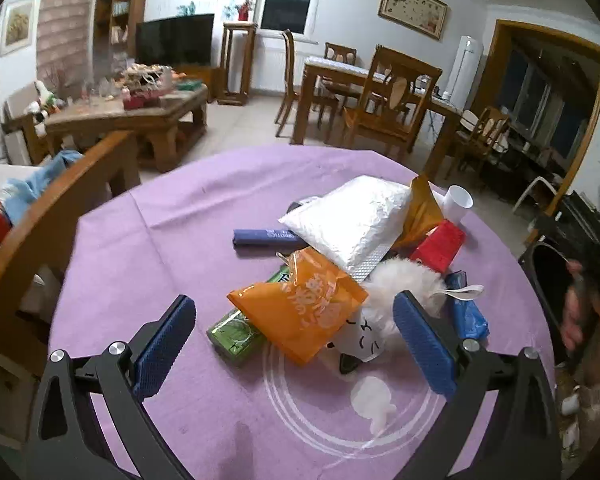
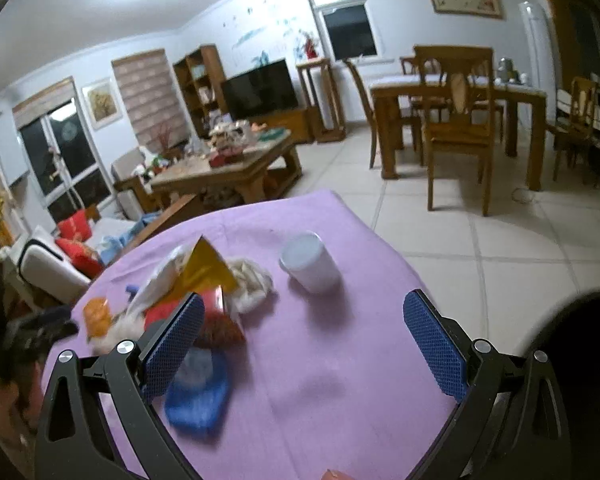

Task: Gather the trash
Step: 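Grasp the orange snack bag with the left tool while the right tool grasps the white paper cup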

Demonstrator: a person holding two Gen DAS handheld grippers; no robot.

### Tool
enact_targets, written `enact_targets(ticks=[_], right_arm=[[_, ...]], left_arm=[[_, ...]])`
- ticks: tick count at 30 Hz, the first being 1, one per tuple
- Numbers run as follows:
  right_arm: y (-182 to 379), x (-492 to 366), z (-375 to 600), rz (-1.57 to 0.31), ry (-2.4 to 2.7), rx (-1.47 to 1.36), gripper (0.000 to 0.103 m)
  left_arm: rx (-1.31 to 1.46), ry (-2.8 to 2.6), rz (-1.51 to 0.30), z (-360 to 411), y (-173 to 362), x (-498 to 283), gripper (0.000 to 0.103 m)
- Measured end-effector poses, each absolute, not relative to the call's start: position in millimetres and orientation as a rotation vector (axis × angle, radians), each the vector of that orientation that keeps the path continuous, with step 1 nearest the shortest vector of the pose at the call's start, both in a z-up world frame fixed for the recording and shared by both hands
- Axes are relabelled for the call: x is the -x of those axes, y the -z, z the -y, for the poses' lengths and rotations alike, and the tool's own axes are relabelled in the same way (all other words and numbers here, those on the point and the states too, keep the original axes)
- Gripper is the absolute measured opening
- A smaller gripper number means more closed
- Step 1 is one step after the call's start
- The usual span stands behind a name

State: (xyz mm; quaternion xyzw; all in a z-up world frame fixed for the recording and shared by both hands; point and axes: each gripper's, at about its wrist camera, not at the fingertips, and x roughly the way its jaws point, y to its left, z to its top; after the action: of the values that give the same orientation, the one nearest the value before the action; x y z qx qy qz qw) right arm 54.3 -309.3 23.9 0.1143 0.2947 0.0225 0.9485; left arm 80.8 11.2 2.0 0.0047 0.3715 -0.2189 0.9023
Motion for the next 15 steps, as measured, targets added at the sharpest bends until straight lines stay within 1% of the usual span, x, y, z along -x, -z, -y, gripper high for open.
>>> enact_targets(ticks=[1,2,3,4,5,6,7,8,9,10,15], right_arm=[[-22,-72,304,-0.624,-0.042,-0.219,0.098],[-21,-88,299,-0.651,-0.038,-0.206,0.098],[-15,-109,295,-0.703,-0.029,-0.181,0.098],[-9,-127,291,-0.741,-0.01,-0.152,0.098],[-6,-140,287,-0.755,0.006,-0.133,0.093],[-1,-156,284,-0.782,0.025,-0.1,0.086],[5,-166,282,-0.812,0.048,-0.073,0.068],[10,-174,279,-0.833,0.059,-0.06,0.054],[16,-181,277,-0.858,0.057,-0.058,0.048],[19,-184,275,-0.863,0.047,-0.064,0.043],[22,-166,262,-0.823,0.011,-0.054,0.042]], left_arm=[[-0.023,0.463,-0.767,-8,-1,-82,0.096],[-0.035,0.471,-0.772,-7,1,-82,0.088],[-0.043,0.475,-0.783,-6,3,-82,0.069],[-0.045,0.481,-0.814,-2,7,-86,0.061],[-0.044,0.483,-0.838,0,11,-90,0.059],[-0.043,0.485,-0.85,-3,17,-89,0.059],[-0.046,0.486,-0.855,-3,20,-90,0.059],[-0.046,0.488,-0.855,-3,21,-89,0.059],[-0.047,0.496,-0.854,-2,22,-87,0.054],[-0.046,0.504,-0.853,-2,23,-86,0.054],[-0.008,0.514,-0.84,-7,25,-84,0.05]])
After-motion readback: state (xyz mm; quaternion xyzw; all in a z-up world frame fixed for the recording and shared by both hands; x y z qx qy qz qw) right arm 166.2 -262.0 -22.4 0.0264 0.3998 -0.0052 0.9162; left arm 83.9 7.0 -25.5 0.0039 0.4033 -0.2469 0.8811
